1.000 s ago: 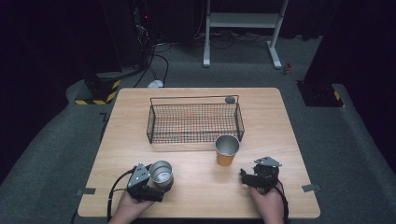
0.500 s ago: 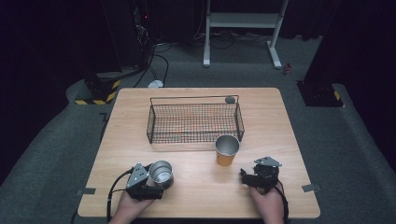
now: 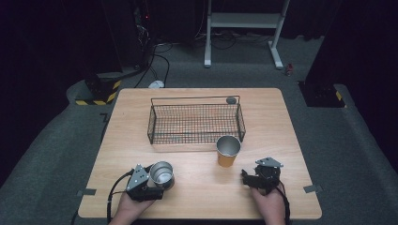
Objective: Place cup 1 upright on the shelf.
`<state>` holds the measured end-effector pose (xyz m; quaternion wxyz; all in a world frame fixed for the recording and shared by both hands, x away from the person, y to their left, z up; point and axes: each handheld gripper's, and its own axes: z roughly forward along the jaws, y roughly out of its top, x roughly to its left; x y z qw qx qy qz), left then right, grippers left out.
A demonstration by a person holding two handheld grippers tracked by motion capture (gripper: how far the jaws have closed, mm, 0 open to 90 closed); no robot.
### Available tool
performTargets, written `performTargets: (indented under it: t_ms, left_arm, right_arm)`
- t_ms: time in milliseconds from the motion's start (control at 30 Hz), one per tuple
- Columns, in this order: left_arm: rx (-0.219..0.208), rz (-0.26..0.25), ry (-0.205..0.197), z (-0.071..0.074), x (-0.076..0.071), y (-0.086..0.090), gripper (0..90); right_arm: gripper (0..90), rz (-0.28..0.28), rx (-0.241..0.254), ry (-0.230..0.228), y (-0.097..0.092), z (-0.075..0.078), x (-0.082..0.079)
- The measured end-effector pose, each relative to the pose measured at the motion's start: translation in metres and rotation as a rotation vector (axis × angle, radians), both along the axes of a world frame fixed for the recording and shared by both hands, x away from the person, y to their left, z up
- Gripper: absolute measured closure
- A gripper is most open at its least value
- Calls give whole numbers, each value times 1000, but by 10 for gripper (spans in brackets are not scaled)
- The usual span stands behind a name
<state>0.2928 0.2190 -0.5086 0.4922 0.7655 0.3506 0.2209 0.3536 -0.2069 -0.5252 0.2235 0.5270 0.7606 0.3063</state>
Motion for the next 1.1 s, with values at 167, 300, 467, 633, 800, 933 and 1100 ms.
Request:
performTargets:
  t_ms: [167,300,467,633,800,933,1100]
  left_arm:
    - [7,-1,-17,-2,-2,1,186]
    - [4,5,-22,-2,-3,1,187]
    - [12,15,-31,-2,-5,2,188]
    - [-13,30,-44,0,-5,5,188]
    - [-35,47,-55,4,-7,11,188]
    - [-59,52,-55,6,-9,14,188]
    - [-79,69,-60,9,-11,18,189]
  right_arm:
    - [103,-1,0,0,0,0,0]
    - [106,0,0,0,0,0,0]
    - [107,0,1,0,0,0,0]
    - [106,0,1,0,0,0,0]
    - [106,0,1,0,0,0,0]
    - [107,-1,1,0,0,0,0]
    - [107,0,2,2,0,0,0]
